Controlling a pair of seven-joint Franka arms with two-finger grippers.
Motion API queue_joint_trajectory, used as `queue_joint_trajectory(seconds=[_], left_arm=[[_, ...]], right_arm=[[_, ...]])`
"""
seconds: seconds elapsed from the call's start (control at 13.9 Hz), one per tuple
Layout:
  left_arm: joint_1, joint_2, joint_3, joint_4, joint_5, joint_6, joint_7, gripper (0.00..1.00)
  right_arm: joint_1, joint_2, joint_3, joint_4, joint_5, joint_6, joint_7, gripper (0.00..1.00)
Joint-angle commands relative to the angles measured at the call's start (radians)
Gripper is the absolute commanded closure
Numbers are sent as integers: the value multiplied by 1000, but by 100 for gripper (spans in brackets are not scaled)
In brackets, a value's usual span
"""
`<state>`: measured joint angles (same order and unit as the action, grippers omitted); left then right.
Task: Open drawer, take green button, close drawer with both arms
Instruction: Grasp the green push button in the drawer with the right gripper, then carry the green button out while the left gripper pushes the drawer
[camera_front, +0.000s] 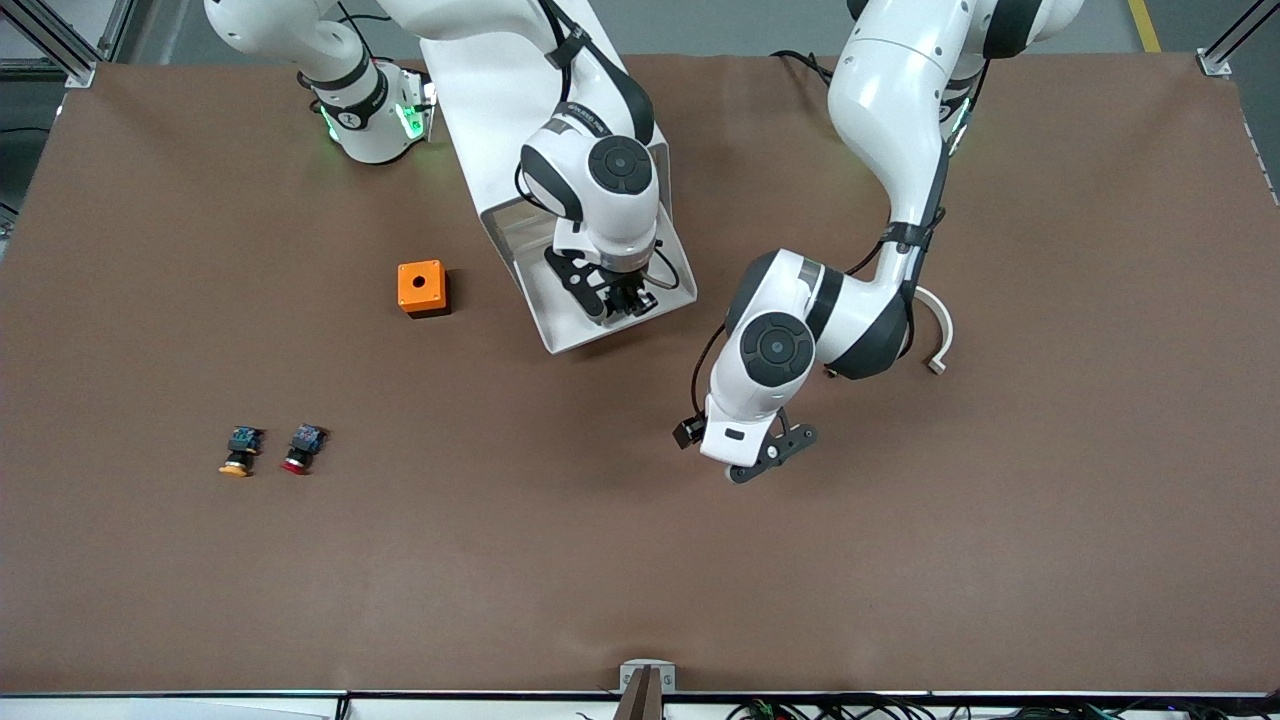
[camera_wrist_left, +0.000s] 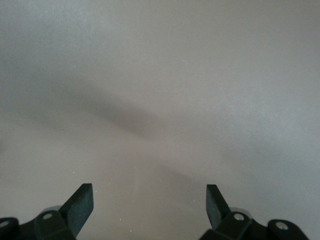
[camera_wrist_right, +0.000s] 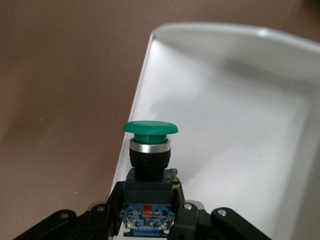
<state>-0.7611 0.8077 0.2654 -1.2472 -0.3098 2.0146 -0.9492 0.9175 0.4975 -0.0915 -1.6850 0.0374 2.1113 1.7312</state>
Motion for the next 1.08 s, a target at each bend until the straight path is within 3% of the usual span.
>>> queue_joint_trajectory(seconds=[0.0,0.22,0.5,0.72,1.01], left_arm=[[-14,-13,11,-35,21,26,-52,1],[-33,-9,11,-35,20,41,-54,0],[-67,-7,0,-50,14,41,-106,0],[-107,-4,-21,-75,9,41,-112,1],[-202,2,-26,-96,14,39,-99,1]], right_arm=[[-78,0,7,102,7,-146,-141,100],[-182,-39,4,91,6,-227,-474,100],[-363,-74,3,36,4,-176,-903,100],[-485,-97,4,-44,7,-84,-1200,100],[-589,-106,4,-225,7,168,-1384,100]])
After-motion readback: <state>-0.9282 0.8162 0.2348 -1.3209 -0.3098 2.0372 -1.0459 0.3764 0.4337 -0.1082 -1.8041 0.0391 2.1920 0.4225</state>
